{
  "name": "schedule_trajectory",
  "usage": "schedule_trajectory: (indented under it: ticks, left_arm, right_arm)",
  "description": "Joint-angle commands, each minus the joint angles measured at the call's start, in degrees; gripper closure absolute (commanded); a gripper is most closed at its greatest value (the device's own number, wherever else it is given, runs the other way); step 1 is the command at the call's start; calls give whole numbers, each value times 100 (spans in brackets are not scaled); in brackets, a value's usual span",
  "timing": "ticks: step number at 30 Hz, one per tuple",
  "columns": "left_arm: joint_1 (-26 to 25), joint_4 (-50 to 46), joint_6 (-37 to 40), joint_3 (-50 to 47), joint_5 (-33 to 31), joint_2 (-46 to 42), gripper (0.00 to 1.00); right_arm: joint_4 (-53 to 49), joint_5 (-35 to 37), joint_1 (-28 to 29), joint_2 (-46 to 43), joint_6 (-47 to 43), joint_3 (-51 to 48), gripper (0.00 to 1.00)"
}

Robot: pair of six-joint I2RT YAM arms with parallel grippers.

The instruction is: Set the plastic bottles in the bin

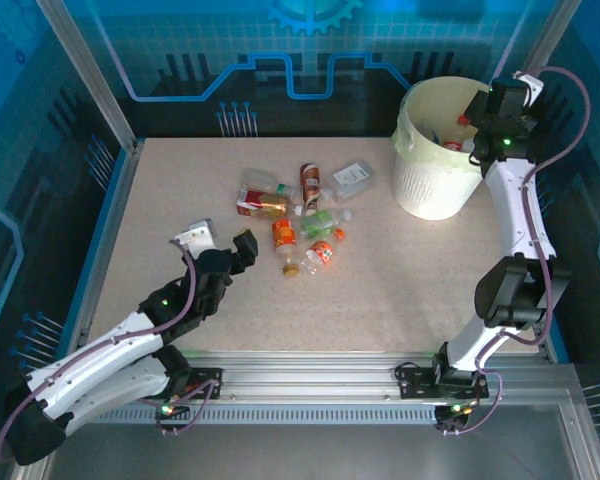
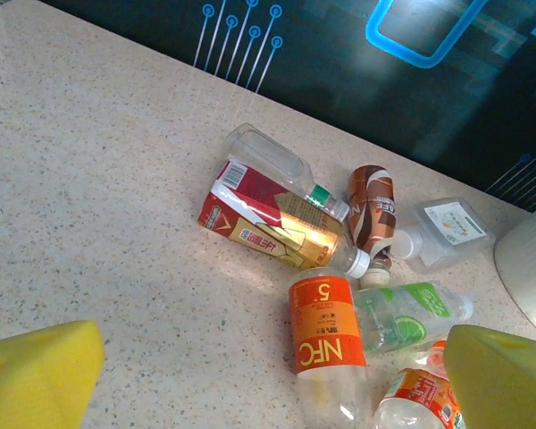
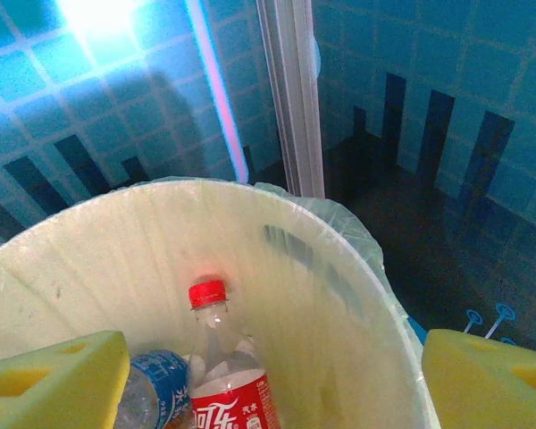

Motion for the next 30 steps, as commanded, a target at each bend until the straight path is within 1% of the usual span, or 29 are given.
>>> schedule_trajectory:
  ticks: [1,6,9,14,19,23,26,28,30]
  left_arm:
    - [89,-127,-211,-48,99,64,1]
    - [254,-247,-404,16,374,242,1]
    - [400,-357,-537,88,627,403,1]
    - [668,-556,-777,263,1123,800,1]
    - [799,-746,-962,524,1500,1302,1]
    - [837,-808,-1051,746,1721,1735,1]
    - [861,-1025,-1192,989,1758,2116,1]
    - [881,-1194,-1284,1170,1779,2373,1]
    - [887,-1240,-1326,1302,1878,2593,1]
  right_arm:
    - [-197,-168,-52,-100,-45,160,12]
    - [-171,-638,-49,-353,-57,35,8]
    - [-167,-978,-31,-599,-102,-95,1]
    - [-125,-1607,11,-1159,-177,-502,0]
    - [37,-2282,95,-1846,-197,-1208,0]
    - [-6,-2714,216,-2410,-22,-1770,0]
    - [-91,-3119,407,-2795,277,-2219,0]
    - [-138,-3098,656,-3045,461,-2555,0]
    - [-98,-2929,970,-3283,618,-2916,0]
